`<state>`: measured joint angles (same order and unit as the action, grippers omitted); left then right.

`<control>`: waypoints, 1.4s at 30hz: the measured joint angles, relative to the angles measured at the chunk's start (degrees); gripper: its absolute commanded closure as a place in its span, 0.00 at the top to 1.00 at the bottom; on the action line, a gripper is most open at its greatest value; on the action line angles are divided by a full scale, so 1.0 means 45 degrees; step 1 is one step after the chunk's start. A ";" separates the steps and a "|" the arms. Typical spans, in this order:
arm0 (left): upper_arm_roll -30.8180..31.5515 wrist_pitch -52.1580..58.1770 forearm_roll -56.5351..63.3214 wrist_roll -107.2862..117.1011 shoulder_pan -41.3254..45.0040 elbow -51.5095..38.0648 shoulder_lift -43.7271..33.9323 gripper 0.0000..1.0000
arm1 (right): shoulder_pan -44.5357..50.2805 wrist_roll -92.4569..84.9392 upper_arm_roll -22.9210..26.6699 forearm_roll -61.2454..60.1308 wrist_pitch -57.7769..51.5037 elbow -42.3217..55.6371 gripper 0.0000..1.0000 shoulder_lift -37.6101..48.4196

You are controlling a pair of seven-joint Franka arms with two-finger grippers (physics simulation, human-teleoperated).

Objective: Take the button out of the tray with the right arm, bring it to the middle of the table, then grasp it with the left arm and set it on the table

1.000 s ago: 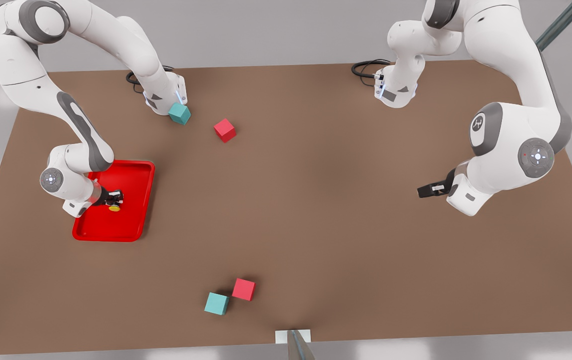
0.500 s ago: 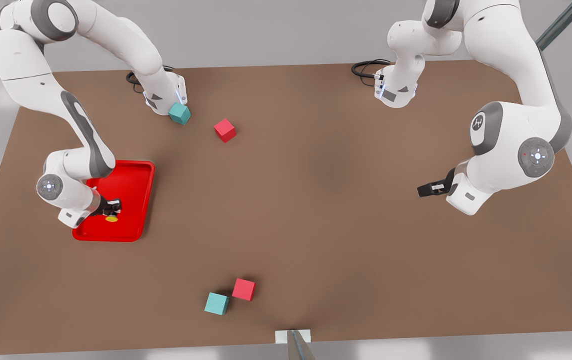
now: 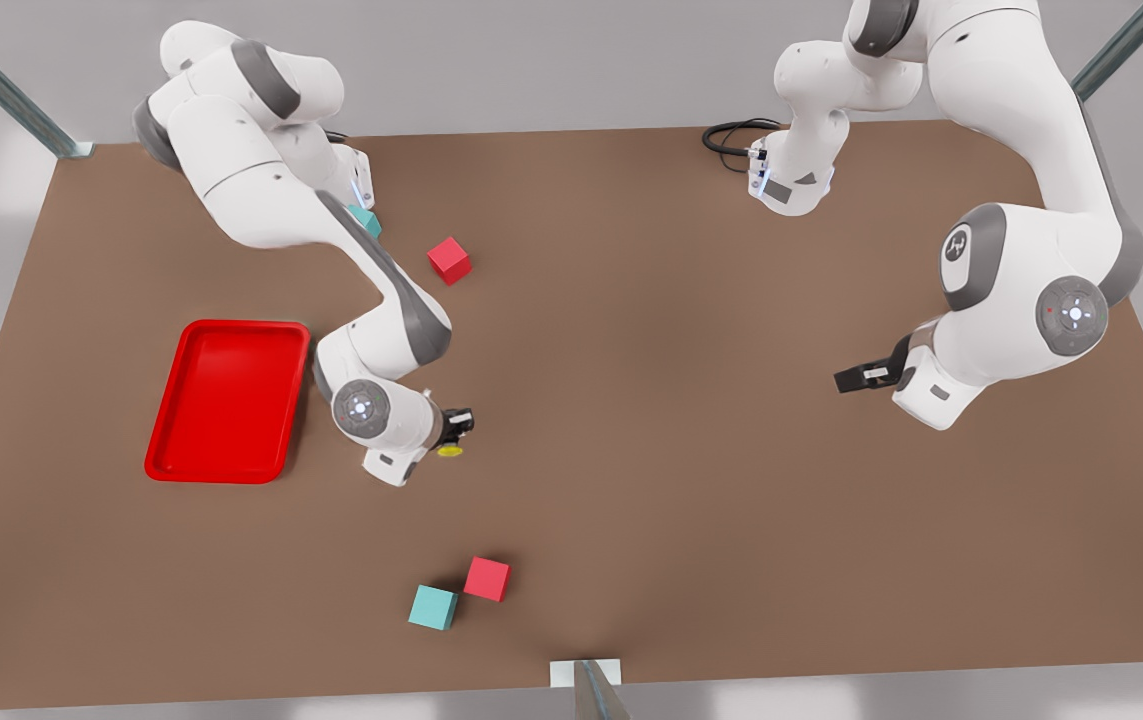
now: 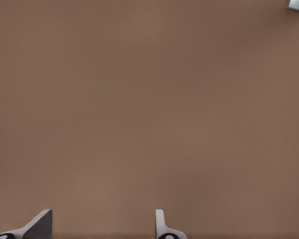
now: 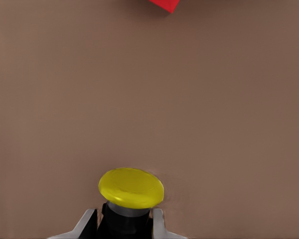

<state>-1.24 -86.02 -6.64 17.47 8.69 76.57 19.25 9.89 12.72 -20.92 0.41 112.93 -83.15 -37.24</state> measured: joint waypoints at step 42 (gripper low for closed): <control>-0.0304 -0.1695 -0.1543 0.6409 0.5558 -0.3717 0.6830 1.00 | -0.5439 0.0063 0.2276 0.0424 -0.4126 -0.1340 1.00 0.4452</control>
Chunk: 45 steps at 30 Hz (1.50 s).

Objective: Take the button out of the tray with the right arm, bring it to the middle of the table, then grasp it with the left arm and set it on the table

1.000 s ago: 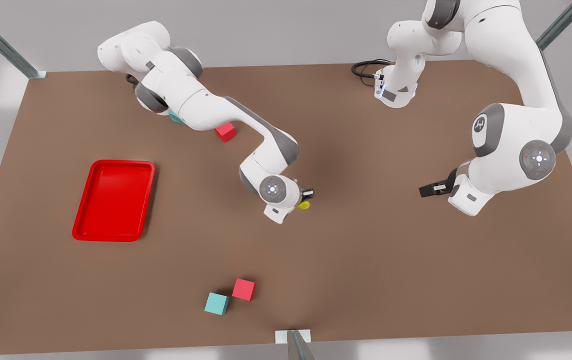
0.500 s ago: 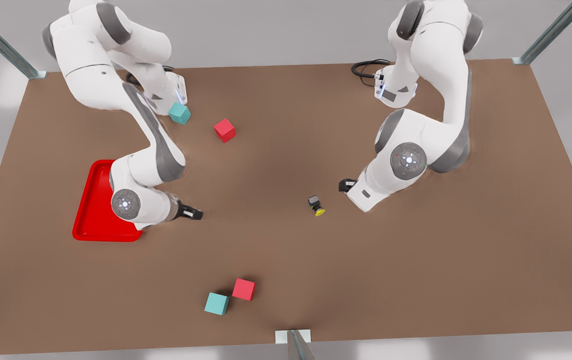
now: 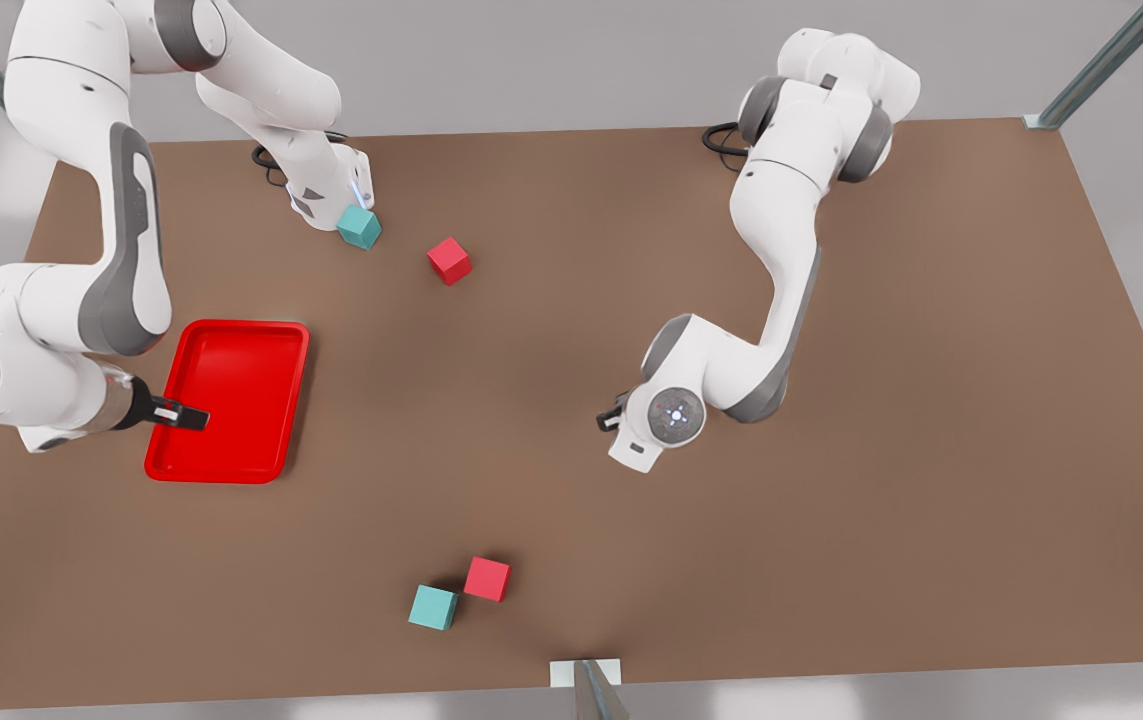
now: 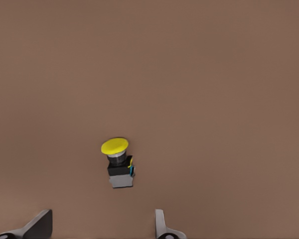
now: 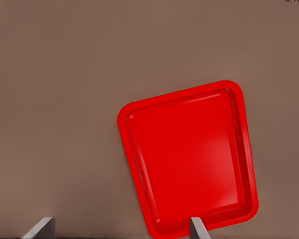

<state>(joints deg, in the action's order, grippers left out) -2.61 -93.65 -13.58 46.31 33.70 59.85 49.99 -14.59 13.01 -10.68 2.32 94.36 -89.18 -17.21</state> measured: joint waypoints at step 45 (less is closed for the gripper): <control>0.0677 -0.5544 0.0192 0.1744 0.0328 0.5361 -0.0462 1.00 | 0.0237 -0.3152 -0.0174 -0.0175 -0.0821 -0.0044 1.00 0.0372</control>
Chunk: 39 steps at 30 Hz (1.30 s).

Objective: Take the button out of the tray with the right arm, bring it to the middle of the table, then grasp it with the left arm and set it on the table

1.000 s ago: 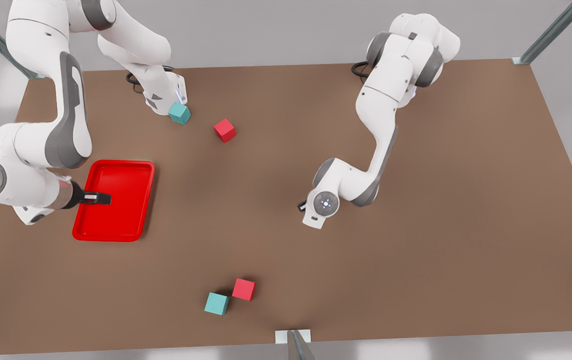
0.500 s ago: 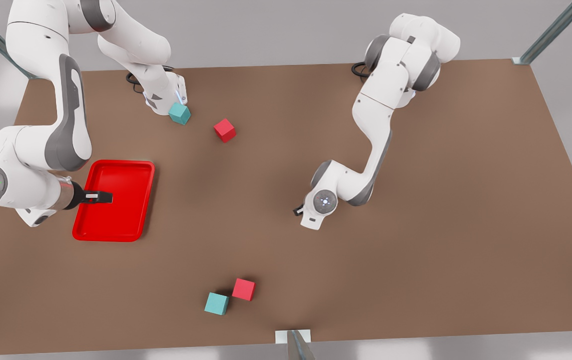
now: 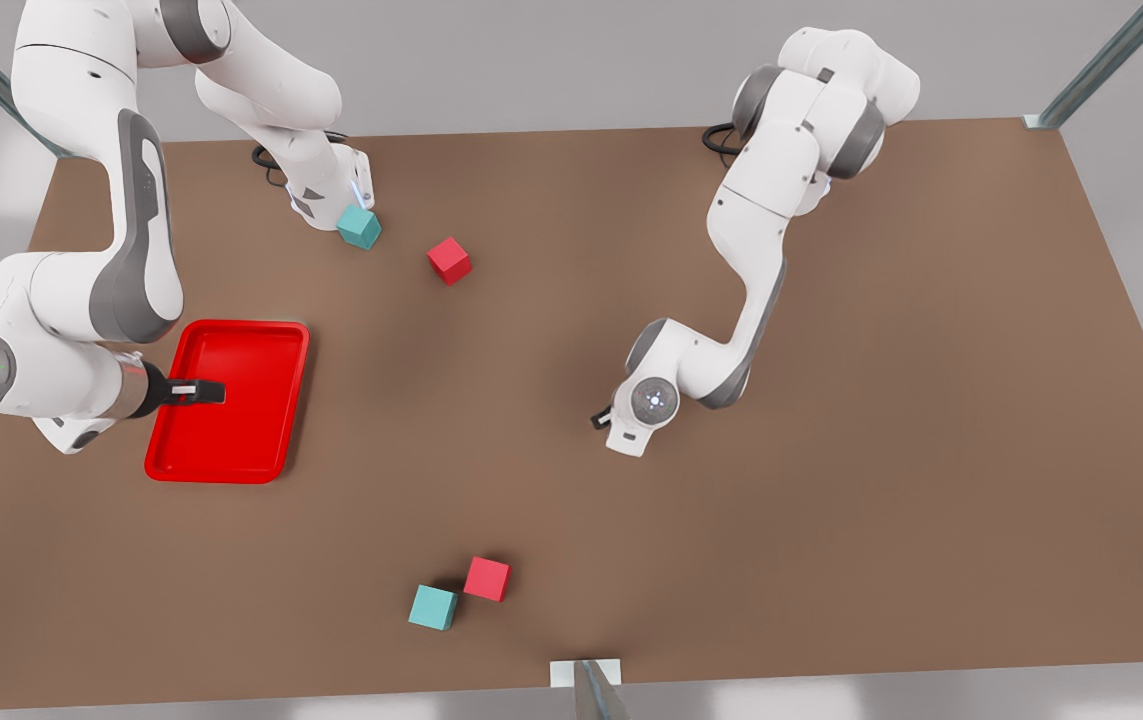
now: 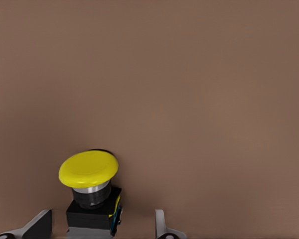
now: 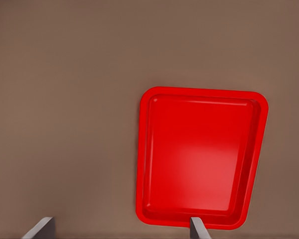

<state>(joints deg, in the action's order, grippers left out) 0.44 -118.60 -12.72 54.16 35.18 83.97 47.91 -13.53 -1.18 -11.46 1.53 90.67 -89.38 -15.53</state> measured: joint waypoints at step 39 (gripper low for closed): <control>-0.0302 0.0719 0.0107 0.0442 -0.0490 -0.0080 -0.1277 0.41 | -0.0035 -0.0244 0.0009 0.0003 -0.0266 0.0053 1.00 0.0000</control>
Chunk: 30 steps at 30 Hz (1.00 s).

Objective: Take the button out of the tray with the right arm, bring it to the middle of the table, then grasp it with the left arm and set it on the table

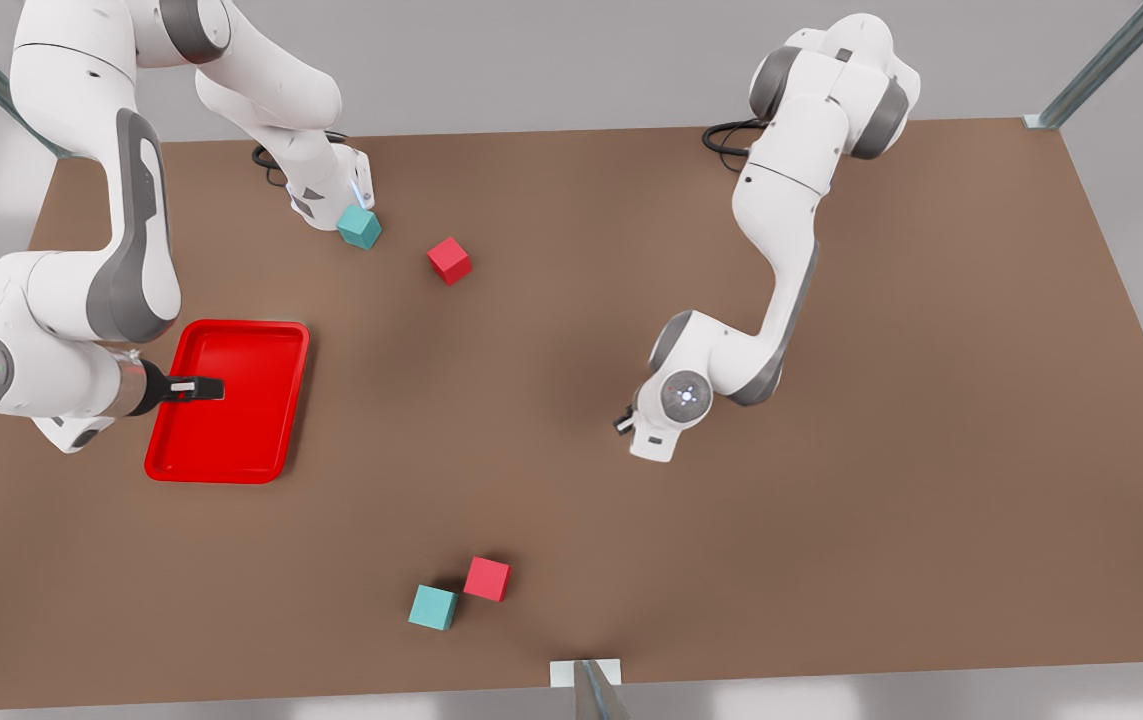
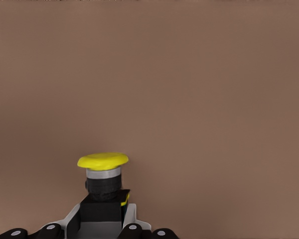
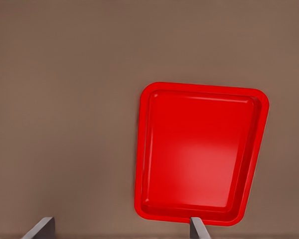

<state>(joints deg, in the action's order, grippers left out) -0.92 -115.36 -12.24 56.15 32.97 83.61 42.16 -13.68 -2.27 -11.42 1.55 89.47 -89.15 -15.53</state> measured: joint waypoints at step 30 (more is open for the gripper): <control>-0.0507 -0.0794 0.5685 0.4270 0.0471 -0.0546 0.0150 0.39 | 0.0118 0.0012 0.0003 0.0035 -0.0071 -0.0042 1.00 0.0000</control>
<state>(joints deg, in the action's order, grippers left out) -3.21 -118.94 13.34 75.37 35.09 81.15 42.84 -13.15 -2.22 -11.41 1.71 89.15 -89.33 -15.53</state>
